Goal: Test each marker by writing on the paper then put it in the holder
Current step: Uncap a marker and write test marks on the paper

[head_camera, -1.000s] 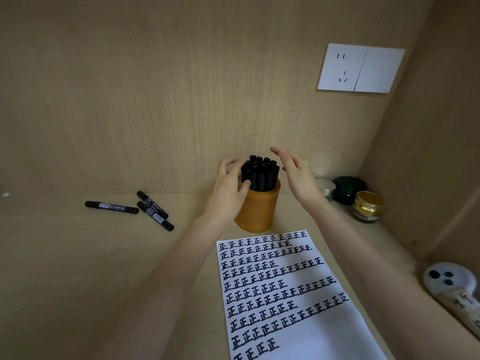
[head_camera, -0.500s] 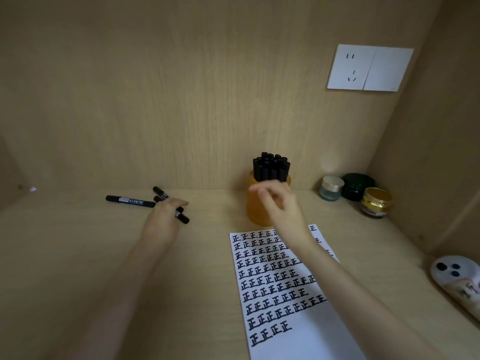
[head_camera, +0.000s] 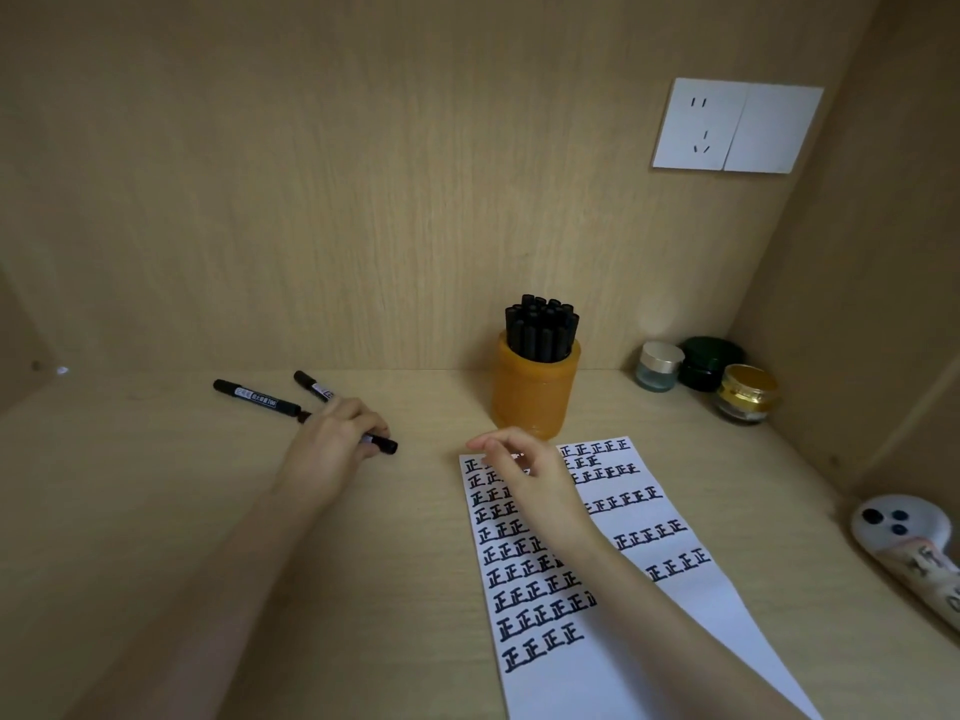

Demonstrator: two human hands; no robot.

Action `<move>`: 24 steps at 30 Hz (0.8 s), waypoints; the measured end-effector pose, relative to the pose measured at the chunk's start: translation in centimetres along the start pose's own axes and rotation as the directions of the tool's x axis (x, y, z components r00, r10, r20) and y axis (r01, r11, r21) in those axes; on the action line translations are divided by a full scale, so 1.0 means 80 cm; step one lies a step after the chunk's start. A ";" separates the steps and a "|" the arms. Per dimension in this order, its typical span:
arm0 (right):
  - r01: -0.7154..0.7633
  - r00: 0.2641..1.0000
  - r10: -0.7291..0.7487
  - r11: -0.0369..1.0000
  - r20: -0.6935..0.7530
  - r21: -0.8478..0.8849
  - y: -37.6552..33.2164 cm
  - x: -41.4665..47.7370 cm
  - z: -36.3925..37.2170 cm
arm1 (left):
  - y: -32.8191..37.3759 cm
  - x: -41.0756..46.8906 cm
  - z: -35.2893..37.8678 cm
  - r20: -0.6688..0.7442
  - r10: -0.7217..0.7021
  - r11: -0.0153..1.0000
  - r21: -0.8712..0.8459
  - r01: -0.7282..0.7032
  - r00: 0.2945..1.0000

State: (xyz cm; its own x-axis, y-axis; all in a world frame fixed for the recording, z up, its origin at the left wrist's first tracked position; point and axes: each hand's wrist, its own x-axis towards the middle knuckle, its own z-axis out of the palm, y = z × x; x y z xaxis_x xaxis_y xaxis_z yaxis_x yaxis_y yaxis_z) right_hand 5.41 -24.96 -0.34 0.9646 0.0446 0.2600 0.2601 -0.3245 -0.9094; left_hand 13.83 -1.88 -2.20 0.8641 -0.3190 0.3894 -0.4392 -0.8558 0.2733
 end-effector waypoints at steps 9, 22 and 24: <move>-0.074 0.997 0.074 0.996 0.001 0.053 0.005 -0.011 0.019 | 0.069 -0.031 -0.011 -0.109 0.170 0.965 -0.182 -0.188 0.979; -0.052 0.992 0.094 0.912 -0.083 0.408 -0.022 -0.051 -0.001 | 0.139 -0.094 -0.025 0.059 -0.158 0.883 -0.438 0.168 0.986; -0.055 0.990 0.107 0.892 -0.091 0.449 -0.026 -0.060 -0.003 | 0.143 -0.103 -0.024 0.087 -0.122 0.900 -0.410 0.147 0.989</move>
State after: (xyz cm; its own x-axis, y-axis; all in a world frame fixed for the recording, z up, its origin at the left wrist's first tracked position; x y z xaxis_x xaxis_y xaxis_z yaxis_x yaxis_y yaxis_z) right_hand 0.21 -24.76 0.38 0.9789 -0.0767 0.1895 0.1983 0.1323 -0.9712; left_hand 1.19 -8.23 -0.60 0.9292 -0.2465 0.2754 -0.3693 -0.6505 0.6636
